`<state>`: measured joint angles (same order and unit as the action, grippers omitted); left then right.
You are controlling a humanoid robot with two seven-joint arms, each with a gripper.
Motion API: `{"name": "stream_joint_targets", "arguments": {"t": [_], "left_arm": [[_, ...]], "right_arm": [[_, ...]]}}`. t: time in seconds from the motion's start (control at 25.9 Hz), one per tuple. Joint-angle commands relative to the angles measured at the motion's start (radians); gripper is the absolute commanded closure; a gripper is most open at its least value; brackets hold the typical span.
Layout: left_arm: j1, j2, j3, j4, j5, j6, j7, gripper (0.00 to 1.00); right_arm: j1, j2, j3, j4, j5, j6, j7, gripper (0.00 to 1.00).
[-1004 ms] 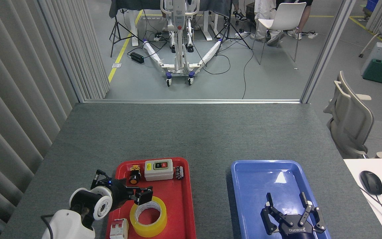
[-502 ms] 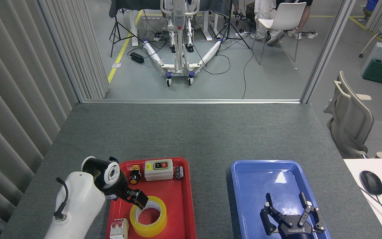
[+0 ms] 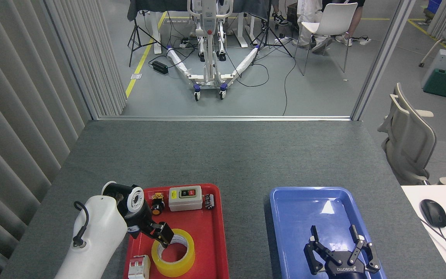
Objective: Place and move tape with both arms
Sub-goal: 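Reach the left gripper down to the yellow tape roll and grasp it, then lift the tape roll with the left gripper toward the right gripper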
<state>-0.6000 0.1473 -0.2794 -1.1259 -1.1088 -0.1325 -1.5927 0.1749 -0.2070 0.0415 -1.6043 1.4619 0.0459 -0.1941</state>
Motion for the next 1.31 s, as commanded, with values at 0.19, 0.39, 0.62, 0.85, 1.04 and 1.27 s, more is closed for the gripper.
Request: {"name": "stream_joint_targets", "arguments": {"t": [0.19,0.39,0.62,0.85,1.04,1.27], "left_arm": [[-0.009,-0.038,-0.007,0.084,-0.008,-0.002,0.109,0.17],[-0.015,-0.048,-0.038,0.127,-0.031,-0.002,0.143,0.42],[-0.015,-0.040,-0.043,0.127,-0.036,-0.004,0.157,1.00],[-0.018,-0.041,-0.037,0.031,-0.022,-0.170,0.174,1.00],[-0.017,-0.049,-0.038,-0.258,0.225,-0.438,0.192,1.00],[-0.007,-0.193,0.049,0.024,0.624,-0.653,0.286,1.00]], "right_arm": [[0.000,0.000,0.001,0.001,0.000,0.000,0.004,0.00],[0.000,0.000,0.001,0.001,0.001,0.000,-0.002,0.00],[0.008,0.001,0.001,0.000,0.001,0.000,-0.012,0.00],[0.009,0.001,0.001,0.000,0.003,-0.001,-0.036,0.00],[0.029,0.004,0.001,-0.005,0.028,-0.008,-0.039,0.00],[0.078,-0.032,-0.045,-0.020,0.024,-0.221,-0.220,0.00]]}}
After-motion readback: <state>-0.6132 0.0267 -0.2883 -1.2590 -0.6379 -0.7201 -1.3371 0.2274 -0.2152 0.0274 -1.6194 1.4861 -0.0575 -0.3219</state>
